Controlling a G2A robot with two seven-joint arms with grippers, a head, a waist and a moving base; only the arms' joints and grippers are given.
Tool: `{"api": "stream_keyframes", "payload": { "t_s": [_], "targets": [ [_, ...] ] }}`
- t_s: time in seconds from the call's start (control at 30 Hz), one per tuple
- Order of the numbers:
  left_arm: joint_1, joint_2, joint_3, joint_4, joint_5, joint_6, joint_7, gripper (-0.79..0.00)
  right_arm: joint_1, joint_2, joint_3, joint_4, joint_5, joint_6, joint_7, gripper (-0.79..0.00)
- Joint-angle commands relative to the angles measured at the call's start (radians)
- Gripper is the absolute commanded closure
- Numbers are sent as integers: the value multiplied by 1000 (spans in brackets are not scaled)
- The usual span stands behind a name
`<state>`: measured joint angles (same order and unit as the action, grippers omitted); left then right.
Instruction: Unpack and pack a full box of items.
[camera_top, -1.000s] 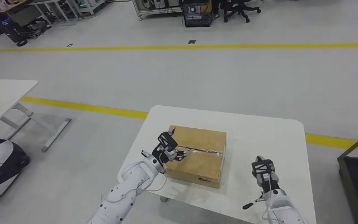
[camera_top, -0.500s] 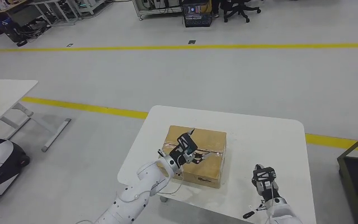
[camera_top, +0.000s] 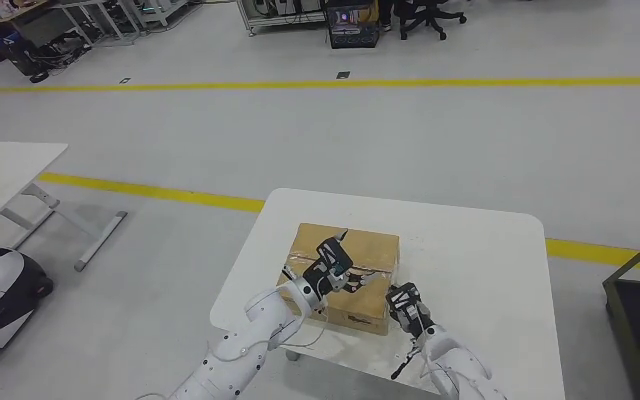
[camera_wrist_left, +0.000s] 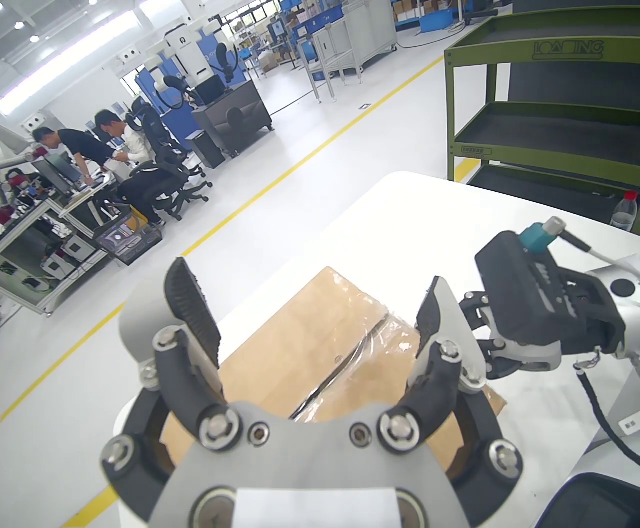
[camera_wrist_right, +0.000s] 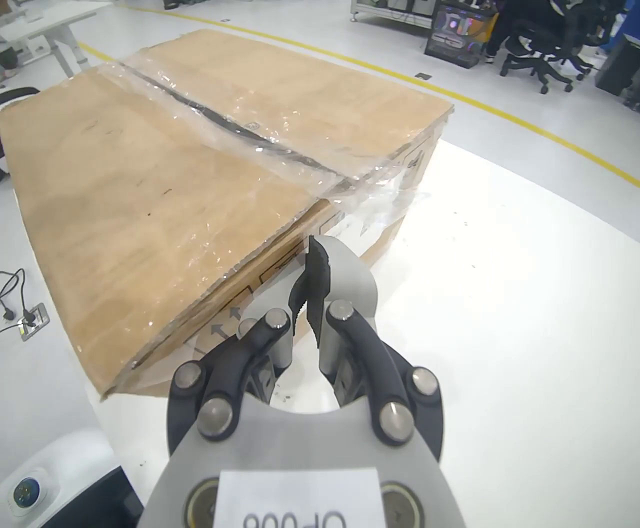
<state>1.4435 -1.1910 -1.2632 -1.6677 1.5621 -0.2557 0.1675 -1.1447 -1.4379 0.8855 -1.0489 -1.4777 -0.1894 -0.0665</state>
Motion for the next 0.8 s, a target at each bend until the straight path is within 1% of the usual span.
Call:
{"api": "stream_keyframes", "payload": {
  "t_s": [0.0, 0.1, 0.2, 0.27, 0.37, 0.43, 0.53, 0.6, 0.67, 0.77],
  "targets": [
    [0, 0, 0, 0, 0, 0, 0, -785, 28, -12, -25, 32, 6, -3, -8, 0],
    [0, 0, 0, 0, 0, 0, 0, -785, 53, -26, -50, 66, 11, 1, -20, 0],
    [0, 0, 0, 0, 0, 0, 0, -785, 54, -32, -50, 88, 23, 34, -41, 0],
    [0, 0, 0, 0, 0, 0, 0, -785, 42, -27, -29, 91, 16, 81, -49, 0],
    [-4, -1, 17, -8, 18, -2, -8, -785, 2, -8, 27, 61, -1, 155, -55, 0],
    [-13, -4, 44, -10, 47, -3, -12, -785, -56, 17, 98, 1, -16, 211, -50, 0],
    [-33, -11, 89, 3, 90, 17, -47, -785, -157, 52, 208, -117, -29, 254, -30, 0],
    [-53, -17, 127, 12, 133, 35, -83, -785, -231, 74, 279, -209, -45, 266, -8, 0],
    [-72, -26, 164, 24, 150, 71, -123, -785, -298, 91, 337, -298, -70, 267, 21, 0],
    [-104, -42, 223, 43, 165, 112, -190, -785, -374, 107, 394, -404, -92, 259, 62, 0]
  ]
}}
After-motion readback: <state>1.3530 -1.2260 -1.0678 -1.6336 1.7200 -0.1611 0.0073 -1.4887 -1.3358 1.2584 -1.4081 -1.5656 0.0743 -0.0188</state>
